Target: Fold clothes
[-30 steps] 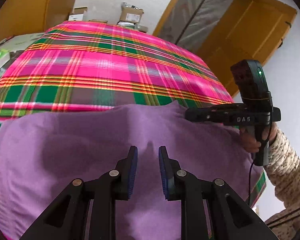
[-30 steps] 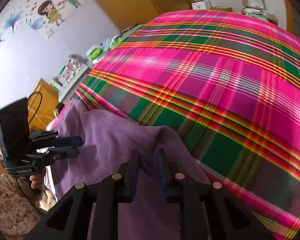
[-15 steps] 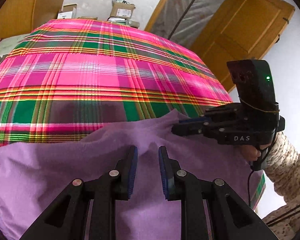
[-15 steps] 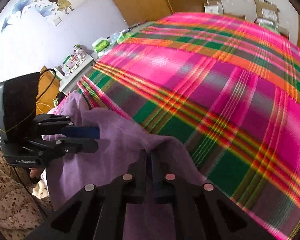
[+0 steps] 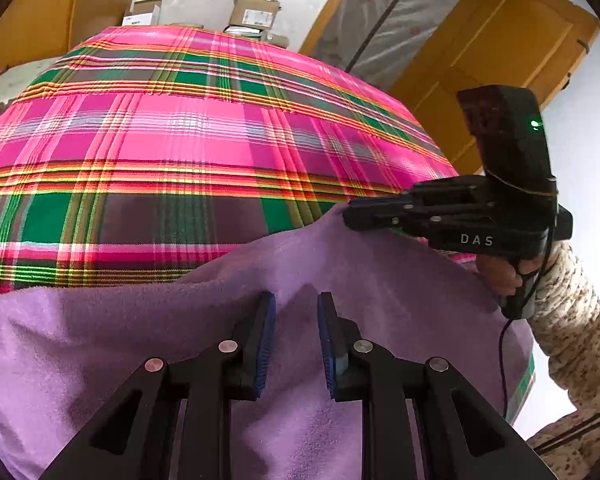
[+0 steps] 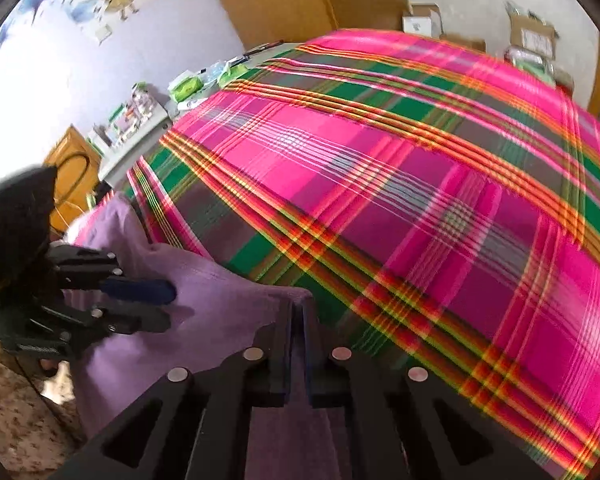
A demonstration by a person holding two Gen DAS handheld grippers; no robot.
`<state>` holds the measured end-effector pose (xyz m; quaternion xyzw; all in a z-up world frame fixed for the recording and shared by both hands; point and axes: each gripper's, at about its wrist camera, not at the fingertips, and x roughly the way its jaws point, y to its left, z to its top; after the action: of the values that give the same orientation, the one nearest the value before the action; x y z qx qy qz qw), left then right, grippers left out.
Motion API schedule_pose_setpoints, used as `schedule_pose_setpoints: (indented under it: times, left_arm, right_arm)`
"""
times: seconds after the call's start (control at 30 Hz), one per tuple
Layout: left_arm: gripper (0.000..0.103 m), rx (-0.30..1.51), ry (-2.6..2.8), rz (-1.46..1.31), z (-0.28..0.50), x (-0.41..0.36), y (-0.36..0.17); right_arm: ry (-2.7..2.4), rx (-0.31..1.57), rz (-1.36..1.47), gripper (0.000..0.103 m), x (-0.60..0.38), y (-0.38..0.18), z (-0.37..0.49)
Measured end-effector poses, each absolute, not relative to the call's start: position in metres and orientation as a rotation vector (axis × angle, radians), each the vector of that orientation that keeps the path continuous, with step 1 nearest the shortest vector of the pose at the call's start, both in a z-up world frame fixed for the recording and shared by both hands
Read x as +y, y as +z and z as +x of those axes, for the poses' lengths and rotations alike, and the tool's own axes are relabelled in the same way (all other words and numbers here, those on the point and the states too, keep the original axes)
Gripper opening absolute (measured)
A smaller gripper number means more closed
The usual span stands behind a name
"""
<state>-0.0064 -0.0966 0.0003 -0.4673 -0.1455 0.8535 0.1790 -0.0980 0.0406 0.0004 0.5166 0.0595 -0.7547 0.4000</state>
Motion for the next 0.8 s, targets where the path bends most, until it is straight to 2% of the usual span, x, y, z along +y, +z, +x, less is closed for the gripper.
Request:
schedule_pose_setpoints:
  times: [0.2, 0.67, 0.8]
  left_arm:
    - [0.022, -0.392, 2.425, -1.321, -0.006, -0.094, 0.000]
    - [0.022, -0.371, 2.458, -1.324, -0.003, -0.090, 0.001]
    - [0.022, -0.357, 2.470, -1.331, -0.004, -0.088, 0.001]
  right_arm:
    - [-1.987, -0.009, 1.280, 0.010, 0.096, 0.025, -0.092]
    - [-2.015, 0.063, 1.342, 0.010, 0.155, 0.012, -0.028]
    - [-2.017, 0.106, 1.360, 0.015, 0.155, 0.005, -0.025]
